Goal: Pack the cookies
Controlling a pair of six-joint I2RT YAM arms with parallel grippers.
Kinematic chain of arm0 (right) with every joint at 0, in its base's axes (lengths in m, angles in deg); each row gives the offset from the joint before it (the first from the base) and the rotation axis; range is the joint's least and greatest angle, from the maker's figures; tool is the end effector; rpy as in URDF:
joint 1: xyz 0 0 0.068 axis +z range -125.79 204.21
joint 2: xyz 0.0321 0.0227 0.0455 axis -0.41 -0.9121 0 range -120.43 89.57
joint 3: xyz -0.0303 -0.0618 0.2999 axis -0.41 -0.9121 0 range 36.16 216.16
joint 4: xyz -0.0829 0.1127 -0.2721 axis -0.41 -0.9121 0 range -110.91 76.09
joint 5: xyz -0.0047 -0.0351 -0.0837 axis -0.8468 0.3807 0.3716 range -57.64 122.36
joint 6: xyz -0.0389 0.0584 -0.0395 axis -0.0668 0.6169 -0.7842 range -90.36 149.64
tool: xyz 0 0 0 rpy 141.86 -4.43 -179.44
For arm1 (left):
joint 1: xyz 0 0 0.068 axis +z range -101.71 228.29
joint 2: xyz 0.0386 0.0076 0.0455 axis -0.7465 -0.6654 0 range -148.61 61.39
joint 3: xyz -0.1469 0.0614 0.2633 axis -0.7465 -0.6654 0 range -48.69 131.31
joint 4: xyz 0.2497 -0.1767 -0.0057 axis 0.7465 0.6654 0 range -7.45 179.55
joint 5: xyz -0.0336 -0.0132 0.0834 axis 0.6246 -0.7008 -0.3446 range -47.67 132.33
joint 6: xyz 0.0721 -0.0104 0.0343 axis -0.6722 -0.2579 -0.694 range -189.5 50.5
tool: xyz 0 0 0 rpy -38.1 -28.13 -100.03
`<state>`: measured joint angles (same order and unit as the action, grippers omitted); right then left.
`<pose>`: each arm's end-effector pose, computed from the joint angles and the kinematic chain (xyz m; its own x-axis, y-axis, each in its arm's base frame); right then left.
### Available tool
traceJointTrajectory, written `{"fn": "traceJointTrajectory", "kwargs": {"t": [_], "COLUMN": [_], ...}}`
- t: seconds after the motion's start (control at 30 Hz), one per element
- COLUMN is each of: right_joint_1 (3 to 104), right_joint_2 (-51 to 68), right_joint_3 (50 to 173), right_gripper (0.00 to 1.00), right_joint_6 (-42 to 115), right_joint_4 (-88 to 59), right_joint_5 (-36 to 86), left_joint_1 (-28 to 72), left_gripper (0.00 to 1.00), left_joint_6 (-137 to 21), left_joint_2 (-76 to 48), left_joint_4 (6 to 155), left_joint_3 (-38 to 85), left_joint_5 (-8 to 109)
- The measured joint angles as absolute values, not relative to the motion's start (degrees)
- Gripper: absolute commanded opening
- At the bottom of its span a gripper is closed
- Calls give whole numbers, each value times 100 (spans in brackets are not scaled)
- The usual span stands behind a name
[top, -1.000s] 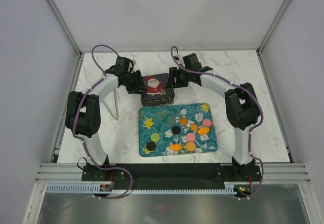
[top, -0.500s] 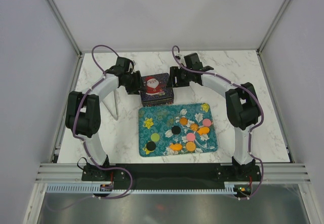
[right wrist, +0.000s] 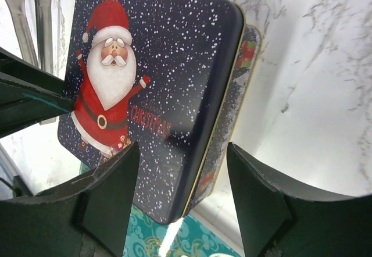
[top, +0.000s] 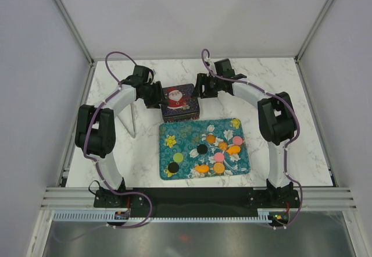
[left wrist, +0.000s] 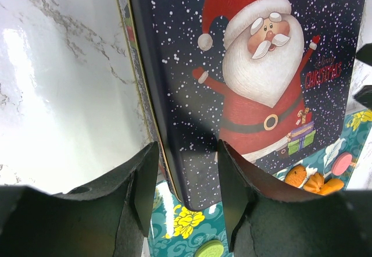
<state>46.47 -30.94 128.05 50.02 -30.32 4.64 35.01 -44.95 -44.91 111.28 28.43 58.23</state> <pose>0.4996 0.2395 0.1888 -0.8365 -0.0093 -0.5479 -0.3716 0.7444 0.5547 0.4465 -0.1249 0.1919 -0.9007 -0.1981 -0.3867 -0.0130 0.9019 -0.4318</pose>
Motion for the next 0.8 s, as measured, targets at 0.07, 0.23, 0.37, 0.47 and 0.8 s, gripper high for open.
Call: {"fn": "traceJointTrajectory", "kwargs": {"t": [0.07, 0.23, 0.37, 0.47, 0.8], "right_joint_1": [4649, 4653, 4655, 4655, 4684], "right_joint_2": [-3208, -3389, -3398, -3398, -3402], "right_joint_3": [12814, 12814, 12814, 12814, 12814], "right_gripper": [70, 69, 67, 66, 62], "right_joint_6": [5070, 5190, 5255, 5297, 5352], "right_joint_4": [-2988, -2966, -2870, -2811, -2780], "right_joint_5": [372, 223, 151, 86, 1], "left_joint_1": [3501, 3501, 3501, 3501, 3501], "left_gripper": [52, 52, 52, 52, 52], "left_joint_6": [-4492, -4495, -4492, -4492, -4495], "left_joint_2": [-4491, -4491, -4491, -4491, -4491], "left_joint_4": [11128, 11132, 11132, 11132, 11132], "left_joint_3": [2843, 2843, 2843, 2843, 2843], "left_joint_5": [5823, 5825, 5827, 5829, 5834]}}
